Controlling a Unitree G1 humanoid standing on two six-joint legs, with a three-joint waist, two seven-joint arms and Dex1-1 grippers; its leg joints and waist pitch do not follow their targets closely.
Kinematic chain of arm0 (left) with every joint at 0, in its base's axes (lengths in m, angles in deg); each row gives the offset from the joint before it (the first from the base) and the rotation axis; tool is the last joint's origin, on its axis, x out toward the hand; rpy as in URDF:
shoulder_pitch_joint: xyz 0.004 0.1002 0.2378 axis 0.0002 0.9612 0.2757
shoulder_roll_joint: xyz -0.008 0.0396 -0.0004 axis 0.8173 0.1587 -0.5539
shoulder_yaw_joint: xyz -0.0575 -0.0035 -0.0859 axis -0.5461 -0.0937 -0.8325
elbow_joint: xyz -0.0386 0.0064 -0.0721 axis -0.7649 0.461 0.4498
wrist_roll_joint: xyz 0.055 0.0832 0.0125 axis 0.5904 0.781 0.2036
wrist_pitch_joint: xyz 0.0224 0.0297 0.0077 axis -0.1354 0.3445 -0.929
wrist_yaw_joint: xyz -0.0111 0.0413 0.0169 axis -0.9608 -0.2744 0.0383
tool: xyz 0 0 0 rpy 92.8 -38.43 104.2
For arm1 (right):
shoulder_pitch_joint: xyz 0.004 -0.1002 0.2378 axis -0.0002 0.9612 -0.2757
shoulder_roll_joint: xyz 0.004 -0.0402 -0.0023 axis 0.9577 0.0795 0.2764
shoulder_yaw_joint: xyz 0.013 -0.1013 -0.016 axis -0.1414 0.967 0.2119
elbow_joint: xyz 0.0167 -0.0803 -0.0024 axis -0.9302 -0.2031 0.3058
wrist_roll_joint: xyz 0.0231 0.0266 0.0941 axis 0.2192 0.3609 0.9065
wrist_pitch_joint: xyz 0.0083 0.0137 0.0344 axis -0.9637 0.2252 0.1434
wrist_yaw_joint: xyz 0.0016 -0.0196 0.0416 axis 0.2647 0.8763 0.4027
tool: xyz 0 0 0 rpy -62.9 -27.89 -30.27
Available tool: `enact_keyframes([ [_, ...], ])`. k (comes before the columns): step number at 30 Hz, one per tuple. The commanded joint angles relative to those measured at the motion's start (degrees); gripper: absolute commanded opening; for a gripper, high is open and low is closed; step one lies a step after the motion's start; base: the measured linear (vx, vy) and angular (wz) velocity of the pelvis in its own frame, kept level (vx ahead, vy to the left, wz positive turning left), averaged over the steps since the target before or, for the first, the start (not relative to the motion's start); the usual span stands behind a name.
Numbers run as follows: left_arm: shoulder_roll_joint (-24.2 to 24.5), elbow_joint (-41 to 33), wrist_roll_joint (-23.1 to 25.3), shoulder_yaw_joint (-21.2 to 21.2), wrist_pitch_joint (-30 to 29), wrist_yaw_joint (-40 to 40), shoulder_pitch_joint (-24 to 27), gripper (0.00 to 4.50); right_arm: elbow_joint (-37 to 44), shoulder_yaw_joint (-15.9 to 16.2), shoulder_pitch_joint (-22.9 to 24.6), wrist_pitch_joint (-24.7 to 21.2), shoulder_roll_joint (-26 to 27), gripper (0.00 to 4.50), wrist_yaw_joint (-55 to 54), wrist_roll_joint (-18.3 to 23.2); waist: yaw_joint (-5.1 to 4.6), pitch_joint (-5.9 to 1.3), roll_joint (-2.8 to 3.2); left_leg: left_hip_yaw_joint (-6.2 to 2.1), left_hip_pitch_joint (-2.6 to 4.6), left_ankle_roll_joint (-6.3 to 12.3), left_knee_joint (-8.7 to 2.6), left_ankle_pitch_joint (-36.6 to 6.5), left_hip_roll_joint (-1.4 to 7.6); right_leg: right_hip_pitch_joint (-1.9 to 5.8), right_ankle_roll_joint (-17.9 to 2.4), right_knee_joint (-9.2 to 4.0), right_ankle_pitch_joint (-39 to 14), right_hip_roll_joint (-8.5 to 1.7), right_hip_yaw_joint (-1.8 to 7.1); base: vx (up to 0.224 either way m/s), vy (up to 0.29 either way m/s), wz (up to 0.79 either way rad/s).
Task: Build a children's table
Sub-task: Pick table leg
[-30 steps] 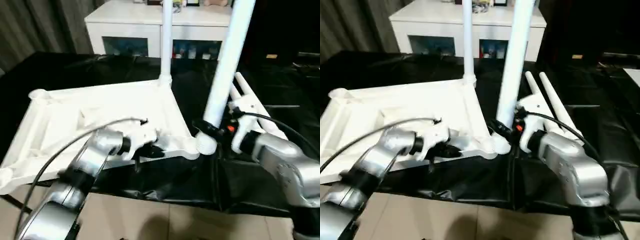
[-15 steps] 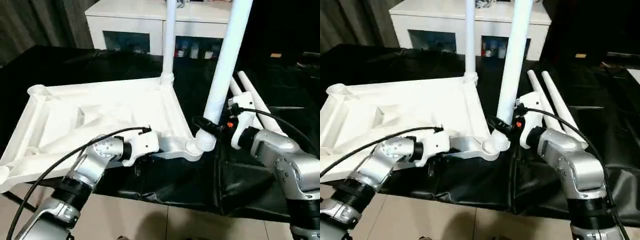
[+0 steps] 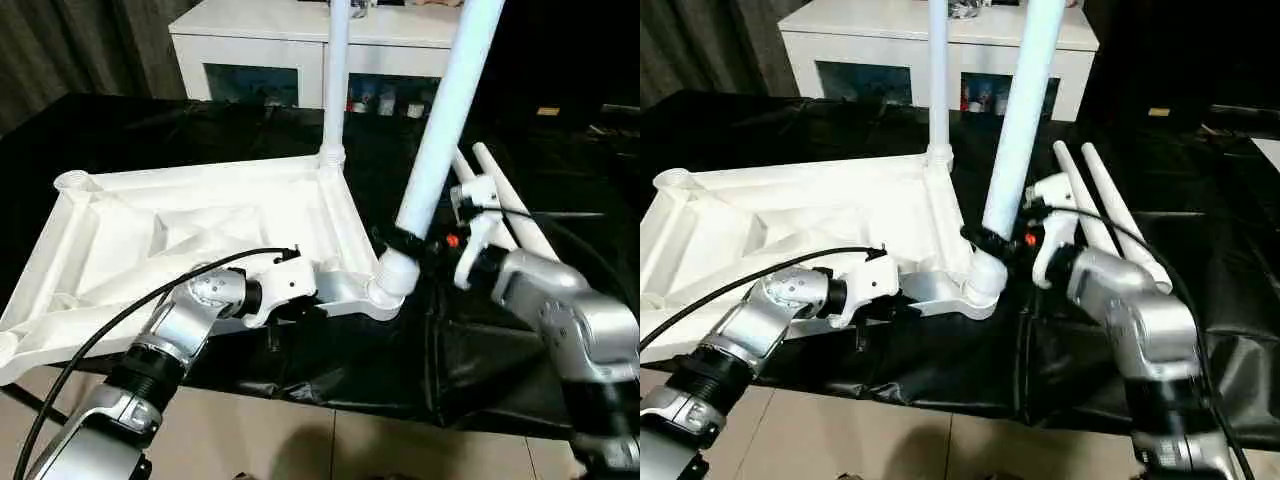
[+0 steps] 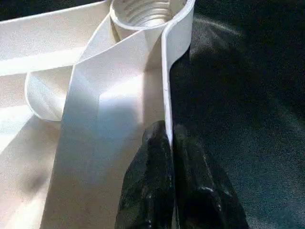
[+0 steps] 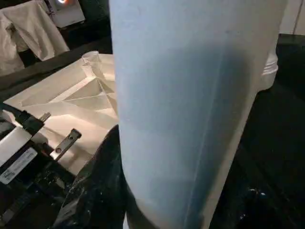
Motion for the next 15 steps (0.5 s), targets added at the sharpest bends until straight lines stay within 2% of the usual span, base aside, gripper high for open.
enact_keyframes([
  [1,0.09,0.97,-0.31,0.98,0.01,0.61,1.1,0.0,-2.46,0.2,-1.25,1.84,-0.19,1.84,0.98,-0.76,0.0,-3.27,-1.32,-1.89,0.94,0.07,-4.41,-19.8,3.52,1.56,-9.29,-4.56,-24.88,-3.6,2.55,0.0,0.0,0.0],
  [2,0.01,1.09,-0.25,1.03,0.04,0.49,1.1,0.0,-3.67,0.55,-1.73,2.4,-0.17,1.84,1.36,-1.24,0.08,-3.33,-1.22,-1.91,0.94,0.13,-4.4,-19.46,3.54,1.61,-9.43,-4.46,-24.38,-3.62,2.54,0.0,0.0,0.0],
  [4,0.02,0.75,-0.26,1.23,-0.18,0.47,1.27,0.0,-6.5,1.95,-2.73,3.88,-0.4,1.84,2.59,-2.6,0.09,-3.46,-1.78,-1.67,0.79,0.84,-4.26,-17.67,3.52,1.78,-10.4,-4.19,-21.97,-3.59,2.57,0.0,0.0,0.0],
  [5,0.0,0.64,-0.2,1.29,-0.24,0.49,1.27,0.0,-7.26,2.28,-3.01,4.26,-0.5,1.84,3.0,-2.91,0.17,-3.45,-1.67,-1.71,0.79,0.93,-4.23,-17.46,3.54,1.77,-10.57,-4.07,-21.85,-3.64,2.57,0.0,0.0,0.0],
  [6,-0.01,0.57,-0.16,1.32,-0.28,0.5,1.27,0.0,-7.75,2.49,-3.18,4.51,-0.57,1.84,3.26,-3.11,0.17,-3.44,-1.96,-1.61,0.81,1.18,-4.22,-17.26,3.53,1.79,-10.6,-4.15,-21.86,-3.63,2.58,0.0,0.0,0.0],
  [9,0.29,-0.95,-0.05,1.43,-0.93,0.77,1.66,0.0,-11.65,3.98,-4.41,5.74,-0.55,1.84,4.78,-4.38,0.33,-3.3,-2.03,-1.63,0.8,1.19,-4.17,-17.3,3.6,1.72,-10.46,-4.18,-23.41,-3.77,2.58,0.0,0.0,0.0],
  [11,0.48,-1.63,0.0,1.41,-1.24,0.61,1.7,0.0,-14.16,5.15,-5.21,6.19,-0.4,1.84,5.85,-5.2,0.33,-3.33,-2.48,-1.64,0.76,1.05,-4.19,-17.09,3.63,1.78,-10.39,-4.07,-23.31,-3.68,2.54,0.0,0.0,0.0],
  [15,0.56,-1.68,0.25,1.54,-1.26,0.38,1.49,0.0,-16.31,5.61,-5.99,6.77,0.02,1.84,6.23,-5.99,0.55,-3.29,-2.42,-1.68,0.86,0.78,-4.26,-17.19,3.77,1.7,-10.27,-4.02,-23.01,-3.71,2.61,0.0,0.0,0.0],
])
